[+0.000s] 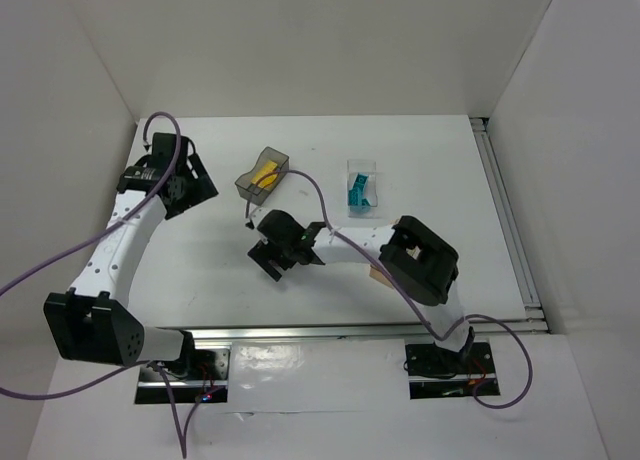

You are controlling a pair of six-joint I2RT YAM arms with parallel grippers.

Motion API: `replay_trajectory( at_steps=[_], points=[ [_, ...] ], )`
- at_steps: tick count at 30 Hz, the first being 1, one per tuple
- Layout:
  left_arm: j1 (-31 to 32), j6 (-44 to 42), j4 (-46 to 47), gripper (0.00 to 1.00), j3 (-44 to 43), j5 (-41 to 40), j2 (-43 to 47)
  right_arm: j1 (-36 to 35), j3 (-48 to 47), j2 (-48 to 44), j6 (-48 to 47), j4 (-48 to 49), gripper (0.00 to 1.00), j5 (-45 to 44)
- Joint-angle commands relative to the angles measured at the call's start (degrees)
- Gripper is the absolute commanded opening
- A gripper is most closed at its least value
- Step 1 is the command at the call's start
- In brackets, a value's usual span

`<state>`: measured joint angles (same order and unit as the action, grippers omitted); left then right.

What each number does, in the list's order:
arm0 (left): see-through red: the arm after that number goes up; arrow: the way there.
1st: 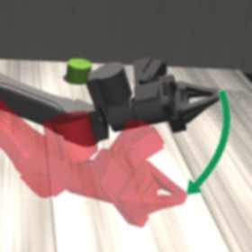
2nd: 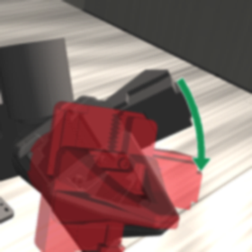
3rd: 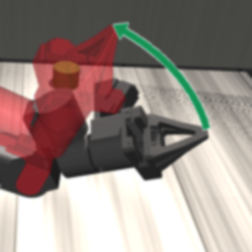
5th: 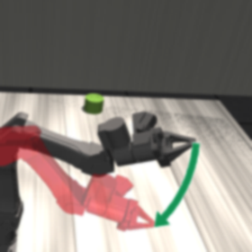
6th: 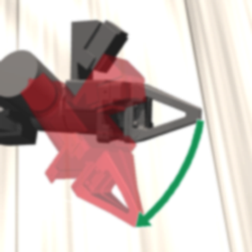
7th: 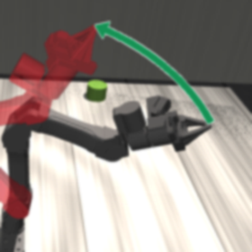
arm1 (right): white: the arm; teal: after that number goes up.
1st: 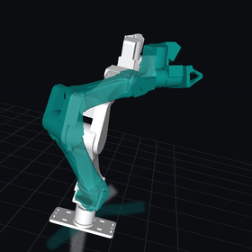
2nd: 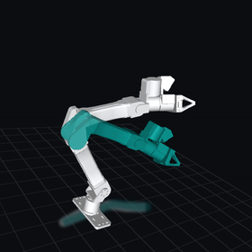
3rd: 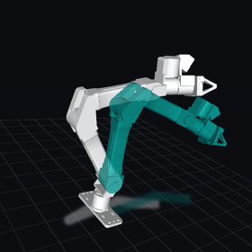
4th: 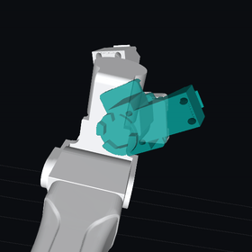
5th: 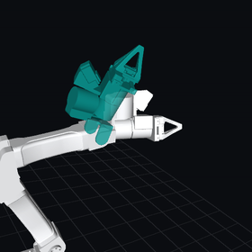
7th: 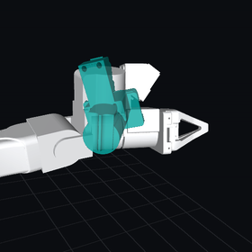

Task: Sort the legos into containers by color

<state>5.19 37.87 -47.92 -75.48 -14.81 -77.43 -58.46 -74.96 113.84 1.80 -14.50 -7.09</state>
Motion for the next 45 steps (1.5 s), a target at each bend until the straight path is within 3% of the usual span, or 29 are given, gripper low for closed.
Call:
replay_trajectory(
  at_steps=[1,3,7,8,10,12,13,18,24,31,42,45],
  points=[
    [-1.3,-3.1,1.0,0.87,1.4,4.3,2.0,1.2,-3.7,3.0,-2.3,3.5,0.92,0.1],
    [-1.8,-3.1,1.5,0.87,1.4,4.3,2.5,1.9,-3.7,3.6,-2.3,6.0,0.87,0.1],
    [-2.4,-4.2,1.5,0.87,1.4,4.9,2.5,3.0,-2.4,3.6,-1.8,8.3,0.66,1.6],
    [-2.4,-4.2,1.5,0.87,1.4,5.4,2.5,3.0,-2.4,3.6,-1.8,7.7,0.50,1.6],
    [-2.9,-4.2,1.5,0.87,1.4,5.4,2.5,3.0,-2.4,2.8,-1.3,7.2,0.30,1.1],
    [-2.9,-4.2,2.0,0.87,1.4,5.4,2.5,3.0,-1.6,0.3,0.1,7.2,0.16,-1.0],
    [-2.9,-4.7,2.0,0.87,1.9,6.1,2.5,3.0,-1.1,-1.1,1.1,7.2,0.15,-2.7],
    [-2.9,-6.6,3.4,0.90,3.1,8.7,2.5,3.5,8.2,-20.2,9.2,9.4,0.15,-17.2],
    [-2.9,-6.6,5.1,0.91,4.2,10.8,2.0,11.0,18.4,-37.5,28.5,-3.1,0.16,-31.1],
    [-2.9,-6.6,5.6,0.91,3.7,11.8,1.0,16.8,31.1,-51.7,43.2,-9.9,0.17,-30.4],
    [-1.9,-6.6,5.6,0.92,3.7,12.3,1.0,16.8,34.4,-52.4,46.4,-15.7,0.32,-29.7],
    [-1.3,-7.2,5.6,0.93,3.7,12.3,1.5,16.8,34.9,-52.4,47.0,-15.7,0.53,-29.7]
  ],
)
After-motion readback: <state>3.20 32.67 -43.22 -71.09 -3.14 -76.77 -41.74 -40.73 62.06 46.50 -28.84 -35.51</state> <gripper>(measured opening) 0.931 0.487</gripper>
